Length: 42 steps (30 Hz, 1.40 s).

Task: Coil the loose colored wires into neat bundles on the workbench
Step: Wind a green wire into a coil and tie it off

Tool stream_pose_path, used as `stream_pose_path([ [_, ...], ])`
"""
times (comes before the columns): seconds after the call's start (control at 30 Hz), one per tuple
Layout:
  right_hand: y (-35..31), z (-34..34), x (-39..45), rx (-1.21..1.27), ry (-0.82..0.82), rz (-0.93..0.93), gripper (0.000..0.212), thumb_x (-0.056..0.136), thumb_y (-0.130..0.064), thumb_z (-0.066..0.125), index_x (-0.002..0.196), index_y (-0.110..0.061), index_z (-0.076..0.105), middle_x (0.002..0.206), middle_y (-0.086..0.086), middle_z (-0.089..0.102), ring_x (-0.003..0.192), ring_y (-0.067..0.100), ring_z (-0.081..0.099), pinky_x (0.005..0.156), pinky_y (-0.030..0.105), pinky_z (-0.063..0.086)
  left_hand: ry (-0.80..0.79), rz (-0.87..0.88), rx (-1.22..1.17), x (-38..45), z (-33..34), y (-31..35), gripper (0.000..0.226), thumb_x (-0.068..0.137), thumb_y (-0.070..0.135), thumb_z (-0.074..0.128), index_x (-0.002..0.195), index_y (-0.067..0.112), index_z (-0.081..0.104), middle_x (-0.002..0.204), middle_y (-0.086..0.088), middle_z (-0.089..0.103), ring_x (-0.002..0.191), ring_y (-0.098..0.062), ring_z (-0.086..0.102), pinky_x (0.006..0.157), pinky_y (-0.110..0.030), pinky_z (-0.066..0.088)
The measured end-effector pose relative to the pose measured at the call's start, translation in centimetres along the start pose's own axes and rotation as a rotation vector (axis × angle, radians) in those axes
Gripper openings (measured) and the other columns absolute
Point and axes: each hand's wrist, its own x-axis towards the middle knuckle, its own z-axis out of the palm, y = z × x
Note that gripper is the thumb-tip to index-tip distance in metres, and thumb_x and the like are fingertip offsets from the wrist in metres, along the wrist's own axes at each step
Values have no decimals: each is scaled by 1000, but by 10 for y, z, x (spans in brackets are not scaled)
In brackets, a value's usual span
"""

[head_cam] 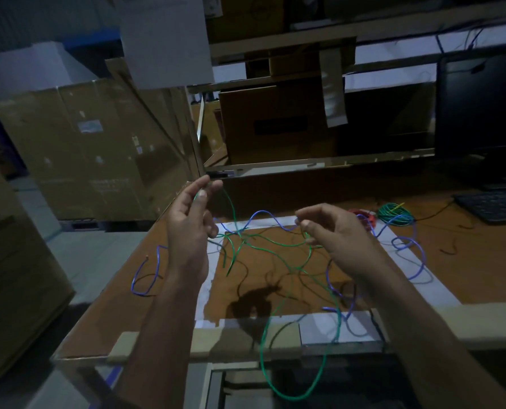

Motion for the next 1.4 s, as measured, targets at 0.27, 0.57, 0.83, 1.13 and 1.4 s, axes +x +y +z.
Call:
stream_pose_path([
  [0.27,5,39,-13,-318,-243,131,36,92,-31,74,123,-20,58,110,-4,65,100,14,65,89,37,58,-100,-101,-159,-5,5,0,34,106,4,44,138,7,57,131,-8,70,46,-3,35,44,-16,33],
  [0.57,-3,51,1,76,12,95,33,103,3,43,102,-19,68,95,2,69,56,-6,55,51,10,38,-307,-6,675,-20,-7,-37,76,56,68,89,121,42,61,118,15,63,75,3,55,68,-23,46],
  [0.83,-2,22,2,-77,265,42,34,99,-10,44,91,-24,74,74,4,66,58,22,48,52,34,34,-126,56,833,-7,-7,-56,16,90,10,72,76,17,69,123,6,59,115,-10,57,90,-30,47],
  [1.13,24,-26,5,-249,496,168,31,91,-19,37,75,-4,58,81,21,59,78,39,53,66,43,39,119,-480,-89,25,-3,-30,32,88,-10,33,96,8,58,112,-12,73,93,-17,72,78,-37,54],
  [1.4,12,-55,9,20,749,135,30,99,-10,41,72,-15,52,69,2,44,62,15,37,61,36,31,426,-771,-627,33,-9,-39,45,95,-12,13,100,10,52,98,-16,71,75,-24,74,76,-38,63],
])
